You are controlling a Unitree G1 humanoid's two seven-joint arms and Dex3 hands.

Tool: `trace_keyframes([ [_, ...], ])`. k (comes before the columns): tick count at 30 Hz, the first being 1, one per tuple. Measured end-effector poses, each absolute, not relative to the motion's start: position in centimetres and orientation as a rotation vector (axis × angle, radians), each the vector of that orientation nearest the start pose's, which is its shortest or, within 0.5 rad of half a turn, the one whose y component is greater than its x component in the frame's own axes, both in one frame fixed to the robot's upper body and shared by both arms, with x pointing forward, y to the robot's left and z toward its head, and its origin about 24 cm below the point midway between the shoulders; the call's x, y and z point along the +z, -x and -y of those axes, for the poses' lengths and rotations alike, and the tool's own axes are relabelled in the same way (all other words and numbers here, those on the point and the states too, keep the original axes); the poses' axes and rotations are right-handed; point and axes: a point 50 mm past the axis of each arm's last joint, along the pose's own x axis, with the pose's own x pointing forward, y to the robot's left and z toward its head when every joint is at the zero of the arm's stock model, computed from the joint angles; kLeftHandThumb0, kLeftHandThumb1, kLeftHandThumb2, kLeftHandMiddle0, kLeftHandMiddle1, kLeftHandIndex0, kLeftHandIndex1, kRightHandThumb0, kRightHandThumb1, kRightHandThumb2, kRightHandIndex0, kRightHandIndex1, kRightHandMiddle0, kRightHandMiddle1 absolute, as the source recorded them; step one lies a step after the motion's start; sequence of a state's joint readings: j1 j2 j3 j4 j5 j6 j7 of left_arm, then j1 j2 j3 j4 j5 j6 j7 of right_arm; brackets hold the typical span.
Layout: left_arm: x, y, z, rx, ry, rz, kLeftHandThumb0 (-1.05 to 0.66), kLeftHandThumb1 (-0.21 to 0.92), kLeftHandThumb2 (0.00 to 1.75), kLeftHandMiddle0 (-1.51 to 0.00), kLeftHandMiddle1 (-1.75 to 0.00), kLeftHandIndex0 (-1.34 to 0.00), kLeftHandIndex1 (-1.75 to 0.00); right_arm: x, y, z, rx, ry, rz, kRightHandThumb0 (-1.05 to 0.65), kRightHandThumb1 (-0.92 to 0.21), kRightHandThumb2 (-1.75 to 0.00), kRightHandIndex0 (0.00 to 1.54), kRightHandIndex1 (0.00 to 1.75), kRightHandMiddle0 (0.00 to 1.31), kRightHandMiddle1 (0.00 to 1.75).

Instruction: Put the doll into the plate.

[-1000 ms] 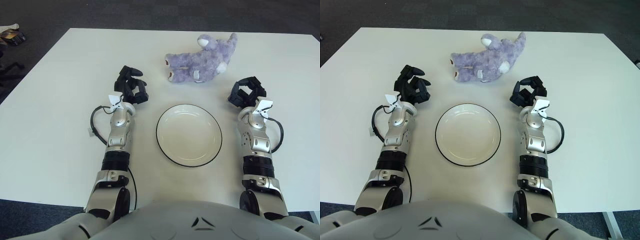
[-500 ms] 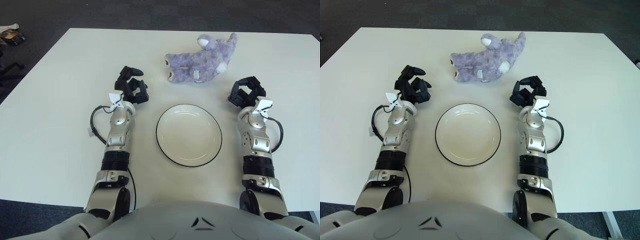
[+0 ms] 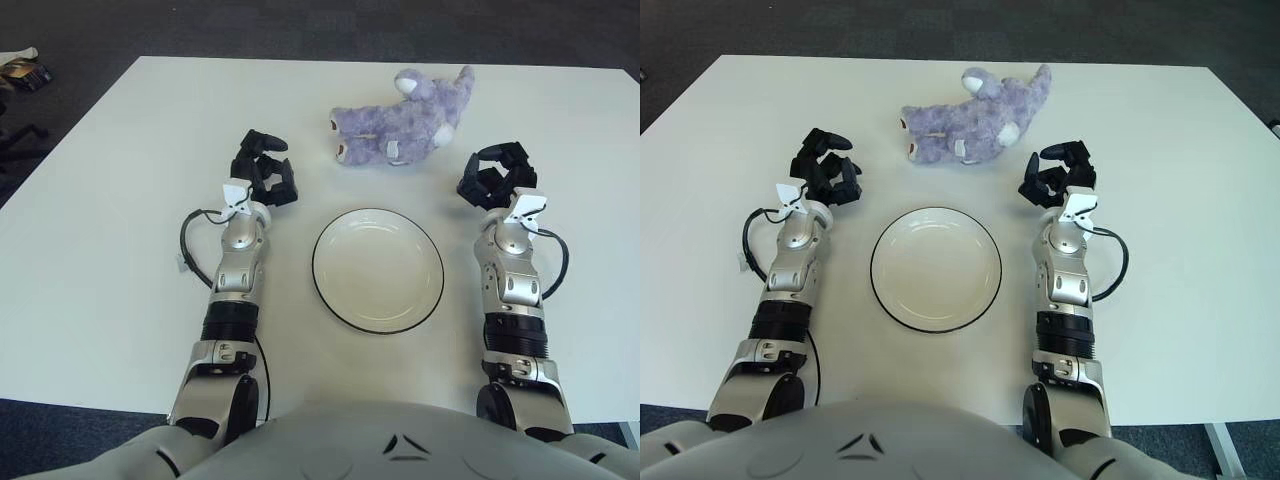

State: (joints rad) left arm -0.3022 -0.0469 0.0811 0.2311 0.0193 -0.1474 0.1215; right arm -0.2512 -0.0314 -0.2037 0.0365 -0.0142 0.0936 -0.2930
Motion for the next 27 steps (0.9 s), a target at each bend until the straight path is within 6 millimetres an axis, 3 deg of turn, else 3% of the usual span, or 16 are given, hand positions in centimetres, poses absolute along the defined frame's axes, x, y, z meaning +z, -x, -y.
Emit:
trace_keyframes([
  [3, 8.2, -30.7, -14.0, 0.101, 0.041, 0.222, -0.01, 0.69, 0.79, -0.35, -1.5, -0.33, -1.75, 9.1, -29.3, 20.1, -0.427, 0.006, 0.124, -0.01, -0.57, -0.97, 0.37, 1.6, 0.36, 1.75],
  [4, 8.3, -30.7, -14.0, 0.097, 0.037, 0.23, -0.01, 0.79, 0.63, -0.31, -1.5, -0.26, -1.74, 9.2, -29.3, 20.1, -0.424, 0.009, 0.131, -0.01, -0.62, -0.91, 0.35, 1.6, 0.33, 1.74],
  [6, 8.4, -30.7, -14.1, 0.091, 0.03, 0.242, -0.01, 0.86, 0.55, -0.29, -1.5, -0.22, -1.74, 9.3, -29.2, 20.1, -0.419, 0.016, 0.143, -0.01, -0.65, -0.87, 0.33, 1.6, 0.31, 1.74],
  [8, 8.4, -30.7, -14.1, 0.083, 0.025, 0.254, -0.17, 0.89, 0.51, -0.24, -1.38, -0.23, -1.72, 9.4, -29.2, 20.2, -0.413, 0.022, 0.156, -0.01, -0.73, -0.75, 0.3, 1.59, 0.27, 1.73],
  [12, 8.5, -30.6, -14.1, 0.075, 0.022, 0.278, -0.3, 0.91, 0.47, -0.2, -1.27, -0.24, -1.7, 9.7, -29.1, 20.3, -0.398, 0.03, 0.195, 0.0, -0.85, -0.57, 0.27, 1.56, 0.22, 1.71],
  [15, 8.4, -30.6, -14.1, 0.074, 0.024, 0.292, -0.33, 0.92, 0.47, -0.16, -1.25, -0.24, -1.69, 9.9, -29.0, 20.2, -0.377, 0.036, 0.216, -0.24, -0.87, -0.5, 0.14, 1.44, 0.29, 1.66],
  [16, 8.4, -30.6, -14.1, 0.074, 0.024, 0.3, -0.33, 0.92, 0.46, -0.15, -1.25, -0.24, -1.69, 10.0, -28.9, 20.2, -0.364, 0.042, 0.224, -0.27, -0.78, -0.57, 0.12, 1.41, 0.23, 1.63],
  [18, 8.4, -30.5, -14.1, 0.074, 0.023, 0.309, -0.34, 0.92, 0.46, -0.13, -1.26, -0.24, -1.69, 10.1, -28.8, 20.3, -0.343, 0.056, 0.23, -0.34, -0.5, -0.86, 0.08, 1.35, 0.09, 1.56],
  [20, 8.4, -30.5, -14.1, 0.075, 0.021, 0.319, -0.34, 0.92, 0.46, -0.12, -1.27, -0.24, -1.69, 10.2, -28.8, 20.4, -0.329, 0.068, 0.234, -0.36, -0.4, -0.97, 0.06, 1.32, 0.05, 1.54],
  [22, 8.5, -30.5, -14.1, 0.077, 0.019, 0.328, -0.33, 0.61, 0.79, -0.11, -1.26, -0.1, -1.52, 10.4, -28.7, 20.5, -0.321, 0.081, 0.24, -0.38, -0.33, -1.04, 0.04, 1.31, 0.02, 1.5],
  [24, 8.6, -30.5, -14.1, 0.077, 0.011, 0.335, -0.32, 0.47, 0.94, -0.1, -1.28, -0.05, -1.45, 10.6, -28.7, 20.5, -0.319, 0.092, 0.247, -0.39, -0.29, -1.06, 0.03, 1.3, 0.01, 1.41],
  [27, 8.6, -30.5, -14.1, 0.072, -0.007, 0.343, -0.31, 0.37, 1.05, -0.07, -1.28, -0.02, -1.39, 10.9, -28.6, 20.6, -0.315, 0.125, 0.26, -0.39, -0.26, -1.07, 0.02, 1.24, 0.0, 1.29],
])
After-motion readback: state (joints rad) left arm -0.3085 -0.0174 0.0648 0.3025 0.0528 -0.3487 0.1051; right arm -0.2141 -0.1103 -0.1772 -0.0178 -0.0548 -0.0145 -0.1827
